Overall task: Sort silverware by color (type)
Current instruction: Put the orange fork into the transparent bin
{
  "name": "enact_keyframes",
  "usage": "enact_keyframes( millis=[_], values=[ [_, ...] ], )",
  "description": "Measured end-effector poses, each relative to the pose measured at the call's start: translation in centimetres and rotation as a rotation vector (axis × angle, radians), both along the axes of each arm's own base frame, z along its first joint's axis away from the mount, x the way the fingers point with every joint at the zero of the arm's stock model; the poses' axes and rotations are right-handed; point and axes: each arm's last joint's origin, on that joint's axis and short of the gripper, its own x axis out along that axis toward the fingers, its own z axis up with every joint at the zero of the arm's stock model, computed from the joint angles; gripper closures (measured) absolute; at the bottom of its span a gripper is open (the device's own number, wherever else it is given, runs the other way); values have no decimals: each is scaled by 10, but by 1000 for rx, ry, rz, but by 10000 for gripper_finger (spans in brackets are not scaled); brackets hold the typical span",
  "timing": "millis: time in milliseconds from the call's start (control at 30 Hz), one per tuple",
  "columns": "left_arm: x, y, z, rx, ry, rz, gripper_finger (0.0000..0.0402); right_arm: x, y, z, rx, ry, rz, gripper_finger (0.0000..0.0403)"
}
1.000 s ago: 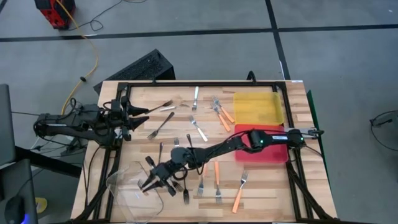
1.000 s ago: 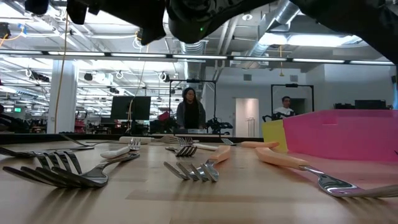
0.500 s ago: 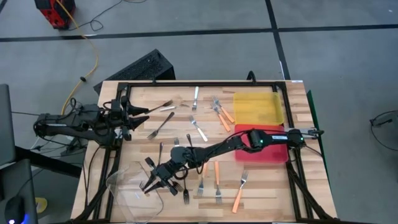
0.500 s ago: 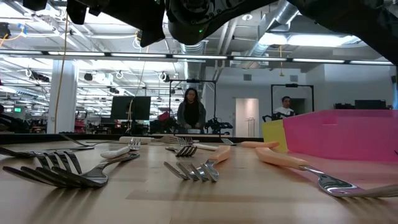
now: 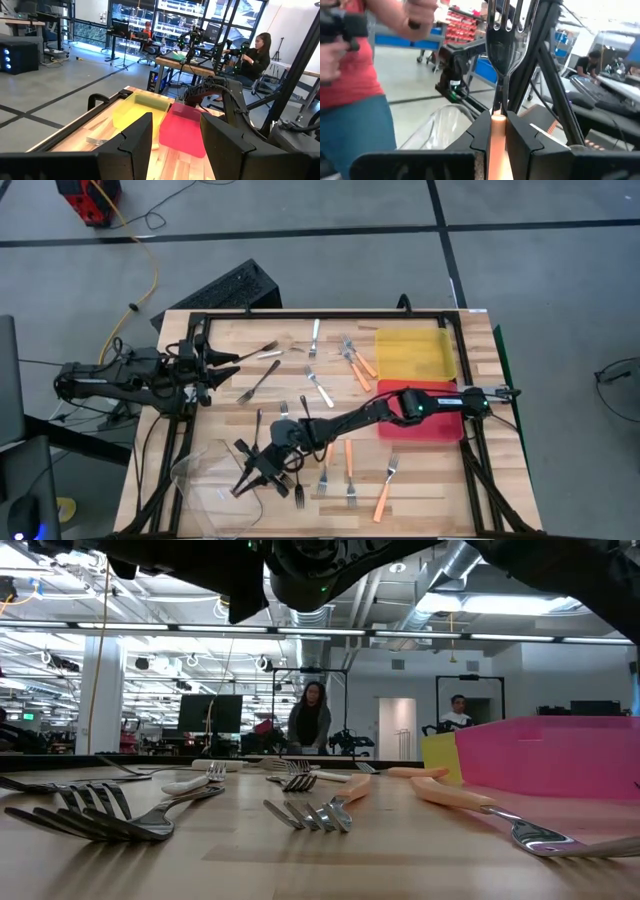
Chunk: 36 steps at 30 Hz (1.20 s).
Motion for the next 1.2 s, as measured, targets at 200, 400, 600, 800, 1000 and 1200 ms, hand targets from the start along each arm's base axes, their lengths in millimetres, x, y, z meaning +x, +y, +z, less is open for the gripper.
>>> enact_keyframes(
  millis=[200,400,600,800,1000,1200],
  values=[
    [0,0,0,0,0,0,250,1,-5,1,-72,-48,66,337],
    [0,0,0,33,9,15,250,4,-8,17,-189,-109,80,337],
    [0,1,0,33,9,30,250,4,-5,17,-282,-200,110,340],
    [0,1,0,35,10,30,250,3,-6,11,-374,-240,117,341],
    [0,1,0,27,7,30,250,6,-14,14,-404,-300,95,343],
    [0,1,0,25,6,31,250,7,-18,24,-425,-345,78,343]
  ],
)
